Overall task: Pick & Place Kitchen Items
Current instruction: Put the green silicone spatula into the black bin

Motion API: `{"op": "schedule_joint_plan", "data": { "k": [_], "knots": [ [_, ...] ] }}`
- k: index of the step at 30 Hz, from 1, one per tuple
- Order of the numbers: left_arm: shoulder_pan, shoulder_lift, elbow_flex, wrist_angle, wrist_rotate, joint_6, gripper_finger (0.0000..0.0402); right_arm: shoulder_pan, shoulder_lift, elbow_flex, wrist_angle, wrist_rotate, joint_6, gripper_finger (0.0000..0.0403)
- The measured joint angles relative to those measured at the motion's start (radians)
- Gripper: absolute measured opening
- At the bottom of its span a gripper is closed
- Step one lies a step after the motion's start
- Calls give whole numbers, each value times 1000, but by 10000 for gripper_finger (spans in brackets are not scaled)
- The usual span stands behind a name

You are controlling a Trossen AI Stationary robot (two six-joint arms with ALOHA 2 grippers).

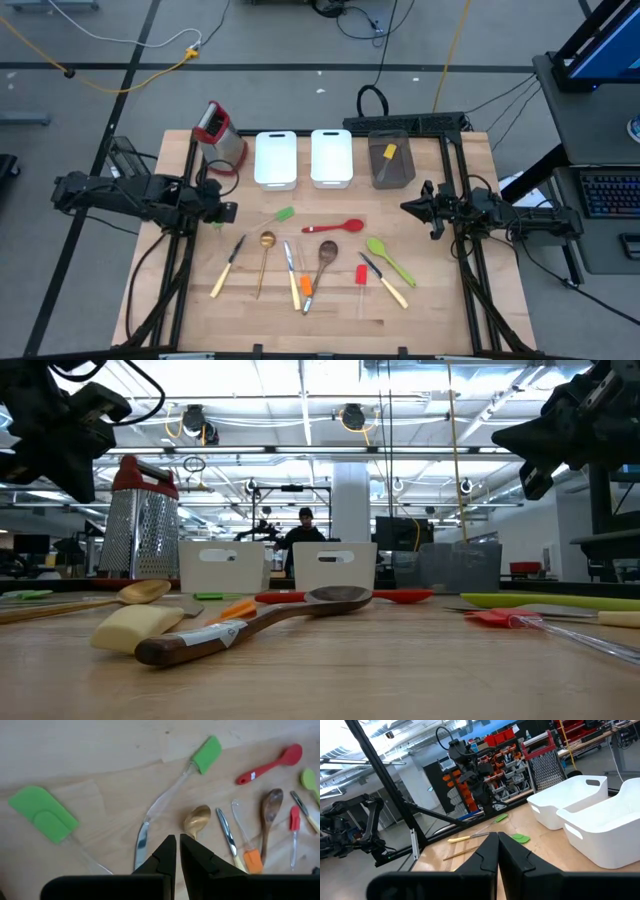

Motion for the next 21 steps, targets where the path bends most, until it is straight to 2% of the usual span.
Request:
{"op": "schedule_joint_plan", "data": {
  "k": [5,15,21],
  "knots": [
    [0,0,0,-1,-5,0,41,0,0,0,3,0,0,0],
    [0,0,0,-3,-25,25,170,0,0,0,3,0,0,0],
    [-1,0,0,25,-58,61,215,0,0,0,3,0,0,0]
  ]
}}
